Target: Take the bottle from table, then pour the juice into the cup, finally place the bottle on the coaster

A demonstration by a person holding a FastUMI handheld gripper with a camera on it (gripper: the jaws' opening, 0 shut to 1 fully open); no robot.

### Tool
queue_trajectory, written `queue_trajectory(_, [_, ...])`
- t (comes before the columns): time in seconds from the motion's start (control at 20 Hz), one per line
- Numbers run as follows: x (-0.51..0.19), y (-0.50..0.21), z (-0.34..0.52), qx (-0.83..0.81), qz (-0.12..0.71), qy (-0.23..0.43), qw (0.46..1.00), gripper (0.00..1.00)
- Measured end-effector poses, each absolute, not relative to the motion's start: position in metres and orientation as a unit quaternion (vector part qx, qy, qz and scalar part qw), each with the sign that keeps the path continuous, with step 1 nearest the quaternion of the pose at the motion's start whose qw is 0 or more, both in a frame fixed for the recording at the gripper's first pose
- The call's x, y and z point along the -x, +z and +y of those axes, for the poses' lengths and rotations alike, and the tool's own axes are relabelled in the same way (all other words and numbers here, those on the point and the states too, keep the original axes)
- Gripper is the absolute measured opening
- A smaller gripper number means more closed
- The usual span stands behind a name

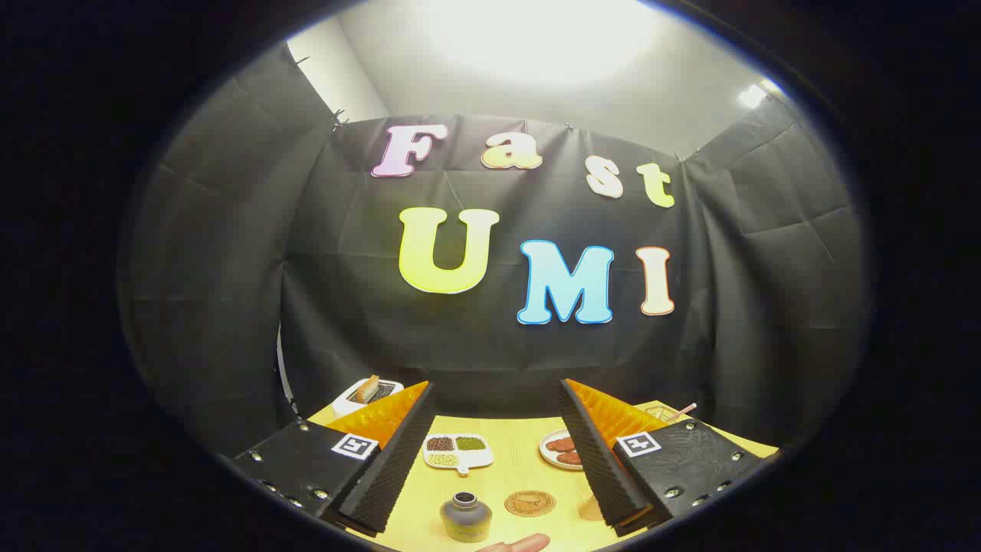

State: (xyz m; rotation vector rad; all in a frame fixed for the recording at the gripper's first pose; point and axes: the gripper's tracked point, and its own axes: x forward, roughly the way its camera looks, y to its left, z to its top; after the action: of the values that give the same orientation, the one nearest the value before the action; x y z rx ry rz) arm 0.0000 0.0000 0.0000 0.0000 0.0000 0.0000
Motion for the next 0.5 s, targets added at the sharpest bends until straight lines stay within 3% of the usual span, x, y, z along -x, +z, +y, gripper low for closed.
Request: queue_trajectory(0.5, [0.0026,0.0056,-0.0026,-0.01,-0.009,0.002,1.0,0.98])
